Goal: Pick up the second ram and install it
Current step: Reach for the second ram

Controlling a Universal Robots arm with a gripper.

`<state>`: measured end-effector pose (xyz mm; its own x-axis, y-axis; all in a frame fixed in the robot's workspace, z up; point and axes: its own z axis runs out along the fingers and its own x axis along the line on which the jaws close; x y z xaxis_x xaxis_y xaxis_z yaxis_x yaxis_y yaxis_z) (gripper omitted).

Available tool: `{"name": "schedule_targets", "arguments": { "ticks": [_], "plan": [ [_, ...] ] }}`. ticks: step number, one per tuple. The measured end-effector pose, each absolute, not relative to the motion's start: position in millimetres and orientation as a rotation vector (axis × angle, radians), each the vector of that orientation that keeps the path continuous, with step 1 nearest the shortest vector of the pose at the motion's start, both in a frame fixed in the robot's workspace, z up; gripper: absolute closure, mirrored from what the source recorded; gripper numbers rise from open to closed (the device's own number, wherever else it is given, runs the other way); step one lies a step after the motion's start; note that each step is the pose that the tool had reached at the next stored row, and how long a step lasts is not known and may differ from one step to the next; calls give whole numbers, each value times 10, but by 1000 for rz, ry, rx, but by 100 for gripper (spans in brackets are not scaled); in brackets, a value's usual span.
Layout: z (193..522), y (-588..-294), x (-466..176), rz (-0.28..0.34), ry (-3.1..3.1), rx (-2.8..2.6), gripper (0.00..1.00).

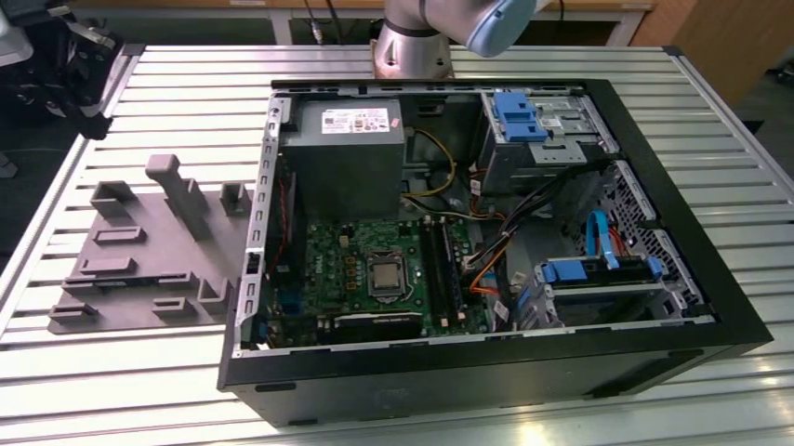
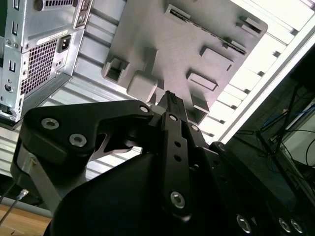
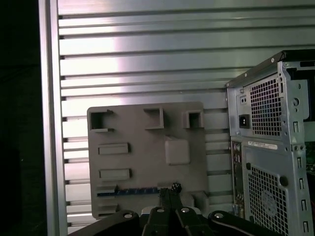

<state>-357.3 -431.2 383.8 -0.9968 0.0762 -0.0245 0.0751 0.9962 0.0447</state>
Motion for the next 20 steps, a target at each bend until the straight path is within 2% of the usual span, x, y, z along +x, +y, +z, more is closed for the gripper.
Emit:
{"name": "schedule_targets", "arguments": {
  "ticks": [20],
  "plan": [
    [3805,-4392,-3625,68,3112,118,89]
  ]
}}
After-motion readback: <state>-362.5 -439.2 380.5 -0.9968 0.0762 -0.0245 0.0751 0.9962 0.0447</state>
